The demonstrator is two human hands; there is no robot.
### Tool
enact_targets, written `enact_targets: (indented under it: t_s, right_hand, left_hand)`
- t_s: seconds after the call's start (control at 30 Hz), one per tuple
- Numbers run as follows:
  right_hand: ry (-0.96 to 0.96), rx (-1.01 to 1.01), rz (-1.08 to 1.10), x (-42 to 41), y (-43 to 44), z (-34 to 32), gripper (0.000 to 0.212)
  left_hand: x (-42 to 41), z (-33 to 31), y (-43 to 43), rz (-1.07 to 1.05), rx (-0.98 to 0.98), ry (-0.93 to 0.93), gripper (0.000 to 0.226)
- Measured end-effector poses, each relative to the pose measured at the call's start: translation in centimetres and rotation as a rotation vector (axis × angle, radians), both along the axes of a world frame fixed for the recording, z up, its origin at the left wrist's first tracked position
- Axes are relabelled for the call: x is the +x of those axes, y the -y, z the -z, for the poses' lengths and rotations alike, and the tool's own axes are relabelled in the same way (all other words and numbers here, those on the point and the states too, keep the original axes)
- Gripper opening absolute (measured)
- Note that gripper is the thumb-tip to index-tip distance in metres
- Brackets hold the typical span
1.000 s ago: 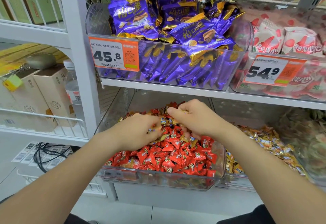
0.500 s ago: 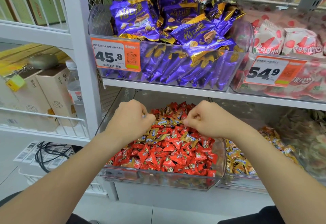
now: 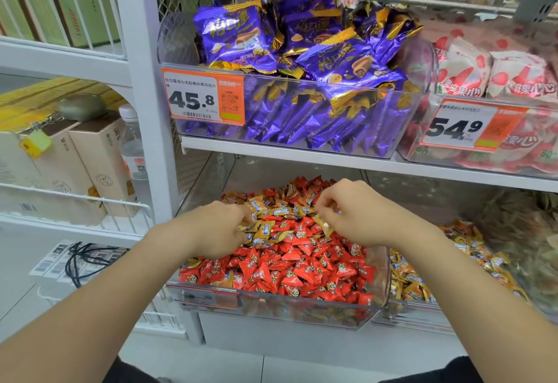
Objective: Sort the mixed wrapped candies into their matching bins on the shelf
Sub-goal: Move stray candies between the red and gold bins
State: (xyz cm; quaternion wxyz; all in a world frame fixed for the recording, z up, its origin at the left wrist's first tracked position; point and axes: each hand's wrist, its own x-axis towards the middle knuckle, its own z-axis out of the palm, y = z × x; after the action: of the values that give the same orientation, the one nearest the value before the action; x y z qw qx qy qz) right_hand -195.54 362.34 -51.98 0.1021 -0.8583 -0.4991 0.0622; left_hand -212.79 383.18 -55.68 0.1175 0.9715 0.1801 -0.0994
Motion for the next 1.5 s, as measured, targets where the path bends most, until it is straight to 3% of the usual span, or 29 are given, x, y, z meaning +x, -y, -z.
enact_targets:
  t_s: [0.2, 0.33, 0.5, 0.6, 0.77, 0.9, 0.97, 1.07, 1.13, 1.27, 1.4, 1.5]
  right_hand:
    - [-0.129, 0.181, 0.045, -2.0, -1.4, -1.1, 0.032]
    - [-0.235, 0.247, 0.092, -2.7, -2.2, -1.2, 0.049]
    - [-0.299, 0.213, 0.059, -3.6, -3.2, -0.8, 0.065]
    - [-0.331, 0.219, 0.033, -3.7, -3.8, -0.4, 0.059]
    - [-0.363, 0.276, -0.068, -3.6, -4.2, 0.0, 0.028]
    - [-0.064, 0.233, -0.171, -2.8, -4.8, 0.8, 0.022]
    - [-0.042, 0.167, -0.240, -2.8, -4.9, 0.9, 0.024]
    - [-0.101, -0.036, -0.328, -3.1, -4.8, 1.2, 0.058]
    - [-0.058, -0.135, -0.346, -3.4, -4.9, 1.8, 0.064]
    - [0.033, -0.207, -0.339, -3.9, -5.6, 2.4, 0.053]
    - [0.026, -0.214, -0.325, -3.7, -5.8, 2.4, 0.039]
    - [-0.016, -0.118, -0.301, -3.3, -5.7, 2.7, 0.020]
  left_hand:
    - [0.1, 0.7, -0.7, 0.053, -0.053, 0.002, 0.040]
    - [0.1, 0.4, -0.2, 0.111, -0.105, 0.129, 0.008]
    - [0.4, -0.3, 0.9, 0.069, -0.149, 0.214, 0.011]
    - [0.2, -0.6, 0.7, 0.020, -0.150, 0.212, 0.017]
    - [-0.1, -0.8, 0.1, -0.031, -0.178, 0.253, 0.016]
    - [-0.4, -0.9, -0.2, -0.029, -0.147, 0.272, 0.023]
    - [-0.6, -1.0, -0.3, -0.032, -0.139, 0.266, 0.021]
    - [-0.9, -1.0, -0.5, -0.044, -0.114, 0.237, 0.022]
    - [-1.0, -1.0, -0.7, -0.034, -0.117, 0.216, 0.024]
    - [-1.0, -0.5, -0.9, 0.045, -0.107, 0.136, 0.018]
    - [-1.1, 0.1, -1.2, 0.113, -0.116, -0.007, 0.041]
    - [-1.0, 0.5, -1.0, 0.116, -0.097, 0.030, 0.020]
